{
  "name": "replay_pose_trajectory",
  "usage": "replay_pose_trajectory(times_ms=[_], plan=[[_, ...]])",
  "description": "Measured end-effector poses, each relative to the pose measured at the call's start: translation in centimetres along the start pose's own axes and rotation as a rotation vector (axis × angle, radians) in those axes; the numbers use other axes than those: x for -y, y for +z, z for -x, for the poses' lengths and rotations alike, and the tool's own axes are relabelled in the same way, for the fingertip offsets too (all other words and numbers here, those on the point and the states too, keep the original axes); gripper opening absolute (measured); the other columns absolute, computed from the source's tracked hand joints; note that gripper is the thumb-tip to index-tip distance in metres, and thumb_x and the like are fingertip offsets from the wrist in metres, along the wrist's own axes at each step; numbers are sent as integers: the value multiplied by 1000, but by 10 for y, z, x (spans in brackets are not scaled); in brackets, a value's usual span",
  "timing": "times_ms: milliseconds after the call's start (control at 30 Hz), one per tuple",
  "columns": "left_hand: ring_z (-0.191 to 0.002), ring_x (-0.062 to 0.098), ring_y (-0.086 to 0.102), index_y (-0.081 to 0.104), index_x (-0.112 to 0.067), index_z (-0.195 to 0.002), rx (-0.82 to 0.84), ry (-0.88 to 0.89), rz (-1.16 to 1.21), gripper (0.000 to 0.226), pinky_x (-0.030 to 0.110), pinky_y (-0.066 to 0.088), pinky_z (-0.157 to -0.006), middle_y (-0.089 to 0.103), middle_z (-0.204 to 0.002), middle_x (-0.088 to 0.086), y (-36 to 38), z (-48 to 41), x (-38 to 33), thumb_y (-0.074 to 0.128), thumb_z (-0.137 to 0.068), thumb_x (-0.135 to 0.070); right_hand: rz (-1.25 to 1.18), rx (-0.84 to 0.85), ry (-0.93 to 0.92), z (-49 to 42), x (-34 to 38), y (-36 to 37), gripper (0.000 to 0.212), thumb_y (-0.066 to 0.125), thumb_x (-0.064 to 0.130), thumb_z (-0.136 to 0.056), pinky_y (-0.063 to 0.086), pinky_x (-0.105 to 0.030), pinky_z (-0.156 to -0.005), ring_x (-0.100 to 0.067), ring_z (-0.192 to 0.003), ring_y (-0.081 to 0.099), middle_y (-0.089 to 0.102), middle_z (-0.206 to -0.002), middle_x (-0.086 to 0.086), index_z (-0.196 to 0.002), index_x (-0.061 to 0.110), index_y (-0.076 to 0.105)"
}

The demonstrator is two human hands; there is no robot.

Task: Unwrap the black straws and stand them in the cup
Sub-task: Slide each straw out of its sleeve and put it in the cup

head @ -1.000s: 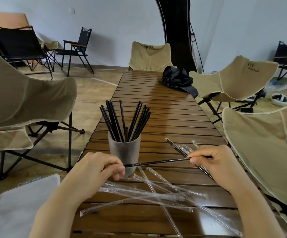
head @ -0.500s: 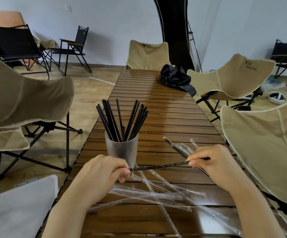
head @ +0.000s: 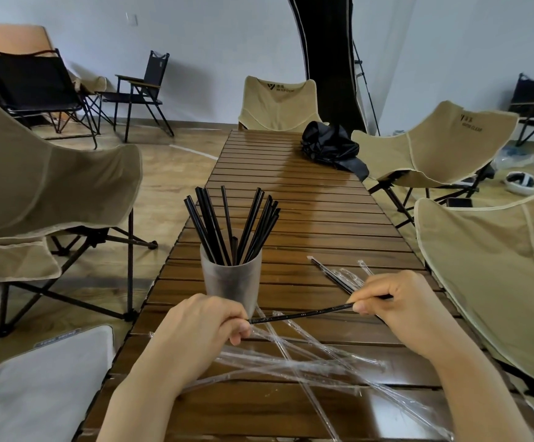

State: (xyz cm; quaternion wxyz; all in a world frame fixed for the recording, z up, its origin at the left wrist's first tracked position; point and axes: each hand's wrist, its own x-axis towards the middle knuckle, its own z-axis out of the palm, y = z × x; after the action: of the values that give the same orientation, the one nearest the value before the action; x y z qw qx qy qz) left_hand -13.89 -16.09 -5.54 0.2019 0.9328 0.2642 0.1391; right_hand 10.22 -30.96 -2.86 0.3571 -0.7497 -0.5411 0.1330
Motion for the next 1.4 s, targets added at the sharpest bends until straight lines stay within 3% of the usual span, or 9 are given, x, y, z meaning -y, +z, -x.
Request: replay_pose_trajectory(times_ms=[367,533,633,733,900,1067,1200,1300,1400], plan=[[-79,-11,58,62,-42,-75,-23,-12,7,20,3,39,-68,62,-66,-21,-1,0,-3,53,-93,-38,-20,27,22,0,-3,7,34,71,1,-80,47,-7,-66,0,-69,67,70,-70,14,-69,33,75],[-84,-18,57,63,-48,-79,-18,-104,115,2,10,42,-72,63,-81,-37,-18,5,6,63,-79,-50,-76,17,21,-1,0,11,32,73,5,-80,46,-4,-70,2,-69,67,72,-71,15,-70,35,74],[-84,-15,59,66,-48,-83,9,-159,109,11,21,50,-81,66,-82,-32,-19,10,12,69,-74,-52,-78,-2,20,-1,0,10,33,73,7,-80,43,-3,-71,2,-71,66,71,-72,16,-69,38,74],[-80,-11,60,67,-46,-79,22,-159,99,8,26,53,-78,66,-77,-28,-17,10,11,65,-76,-53,-44,-18,16,0,-2,8,32,73,9,-80,43,-3,-70,5,-74,65,71,-73,20,-71,40,73],[-80,-14,60,70,-43,-82,-4,-149,121,14,23,53,-76,66,-75,-29,-20,9,10,61,-78,-53,-33,-51,22,0,-5,8,33,73,8,-80,42,-1,-70,6,-73,65,70,-73,22,-72,40,72],[-79,-14,61,71,-36,-82,-26,-125,99,14,15,51,-75,68,-71,-24,-20,8,7,59,-87,-40,-25,-44,27,-2,-5,12,32,73,8,-80,39,2,-70,8,-71,64,69,-69,25,-71,38,72],[-78,-15,59,65,-40,-74,-7,-101,30,18,6,42,-63,66,-67,-23,-18,7,4,57,-90,-39,-22,-34,29,-2,-6,13,34,73,4,-79,39,2,-67,8,-68,63,69,-69,21,-67,36,72],[-77,-15,58,57,-44,-66,39,-76,-21,27,5,39,-61,63,-64,-23,-12,5,3,55,-92,-38,-14,-18,25,-2,-6,14,33,72,4,-80,41,0,-68,6,-67,64,70,-69,19,-68,34,73],[-75,-12,59,60,-42,-68,51,-60,-63,28,7,41,-64,64,-66,-21,-8,4,5,53,-94,-36,5,2,23,-4,-4,15,28,71,4,-81,42,-2,-67,3,-68,65,69,-68,18,-71,29,76]])
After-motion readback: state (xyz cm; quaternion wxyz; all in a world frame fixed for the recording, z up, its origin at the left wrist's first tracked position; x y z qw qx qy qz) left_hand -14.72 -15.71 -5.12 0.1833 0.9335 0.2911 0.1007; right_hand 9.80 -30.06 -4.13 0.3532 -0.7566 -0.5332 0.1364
